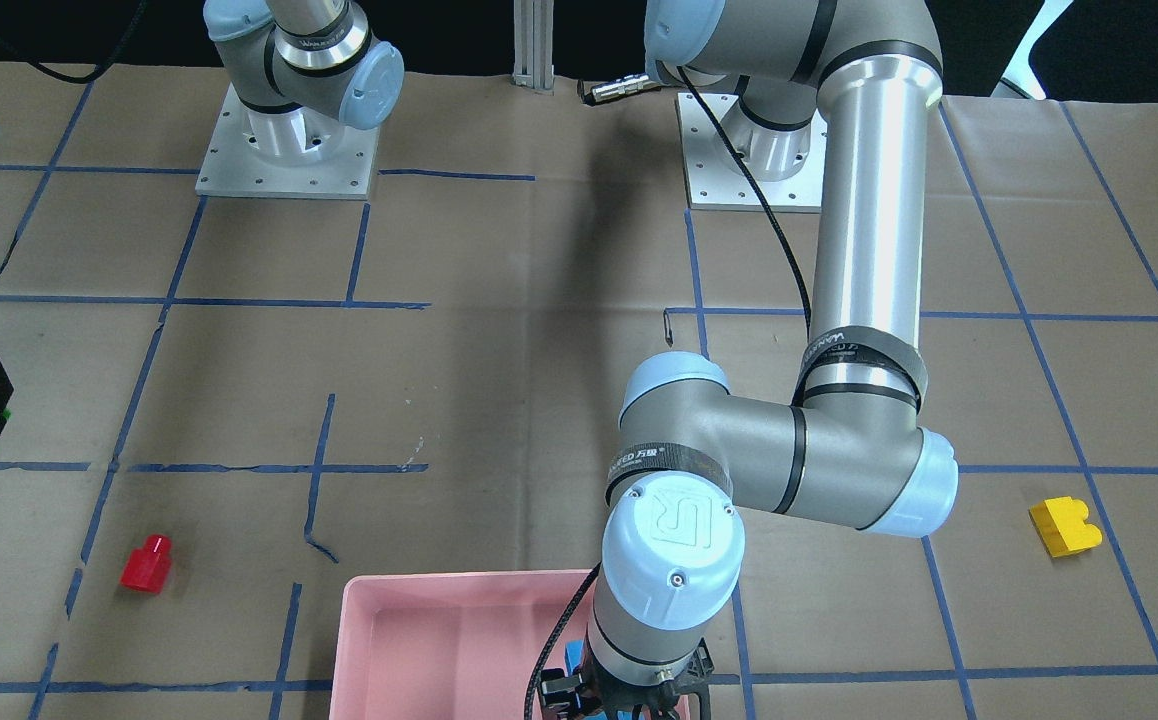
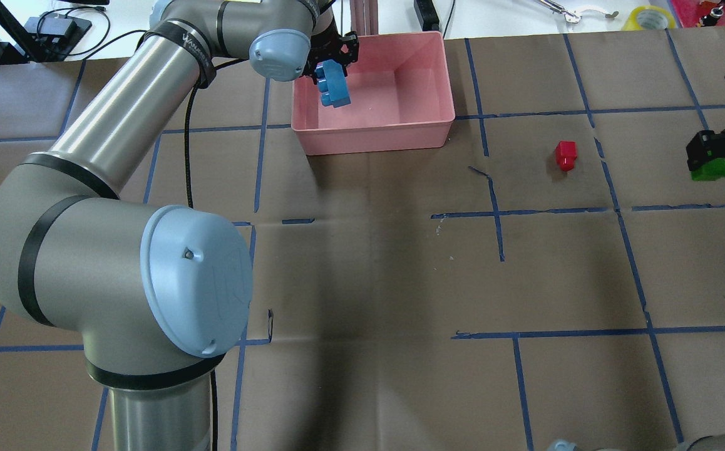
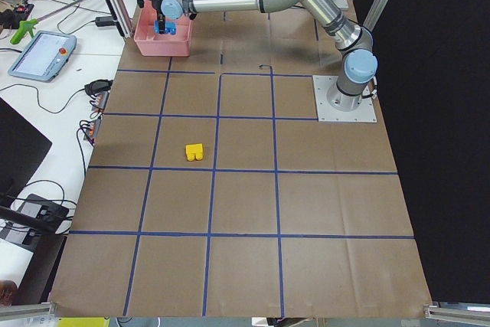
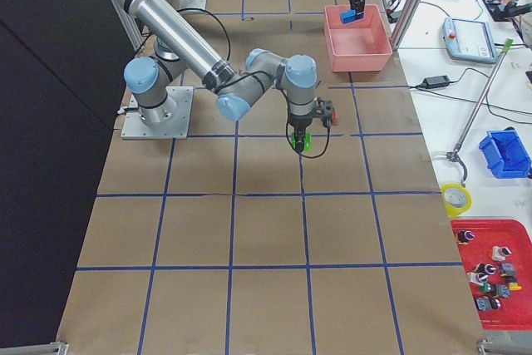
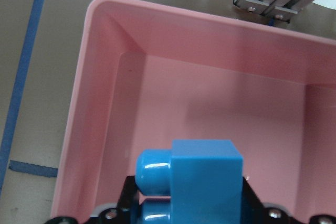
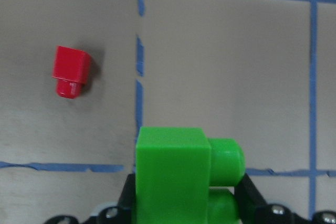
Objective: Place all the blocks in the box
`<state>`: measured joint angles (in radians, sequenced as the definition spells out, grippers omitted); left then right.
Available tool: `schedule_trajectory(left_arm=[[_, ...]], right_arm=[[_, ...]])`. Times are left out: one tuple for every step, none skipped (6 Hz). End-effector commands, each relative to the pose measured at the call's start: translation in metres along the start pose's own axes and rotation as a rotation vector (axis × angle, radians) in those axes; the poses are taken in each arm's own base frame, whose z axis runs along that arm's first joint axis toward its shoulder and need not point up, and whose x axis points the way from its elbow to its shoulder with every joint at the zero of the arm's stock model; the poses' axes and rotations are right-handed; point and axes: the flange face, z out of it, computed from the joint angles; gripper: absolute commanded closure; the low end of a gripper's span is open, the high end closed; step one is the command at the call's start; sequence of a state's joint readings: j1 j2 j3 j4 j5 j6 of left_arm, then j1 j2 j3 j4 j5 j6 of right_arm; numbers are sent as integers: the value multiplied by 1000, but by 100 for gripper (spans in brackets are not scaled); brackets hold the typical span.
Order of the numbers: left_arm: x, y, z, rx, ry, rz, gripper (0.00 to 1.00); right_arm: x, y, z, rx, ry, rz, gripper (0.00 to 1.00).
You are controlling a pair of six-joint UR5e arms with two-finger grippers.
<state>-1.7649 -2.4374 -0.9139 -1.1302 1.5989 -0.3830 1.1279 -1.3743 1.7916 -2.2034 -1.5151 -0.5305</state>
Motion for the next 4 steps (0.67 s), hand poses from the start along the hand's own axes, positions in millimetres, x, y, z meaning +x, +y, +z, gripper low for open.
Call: schedule_trajectory(left_arm=[[-1, -2, -34, 16, -6, 13, 2], [-6, 5, -84, -6, -10, 22, 2], [-20, 16, -145, -33, -19, 69, 2], [-49, 23, -188, -76, -39, 103, 1]], right_arm=[[-93, -41, -23, 101, -159, -113, 91], [-124, -54, -40, 87, -181, -44, 91], [-153, -69, -64, 79, -200, -23, 91], [-182, -84, -67, 54, -225, 13, 91]])
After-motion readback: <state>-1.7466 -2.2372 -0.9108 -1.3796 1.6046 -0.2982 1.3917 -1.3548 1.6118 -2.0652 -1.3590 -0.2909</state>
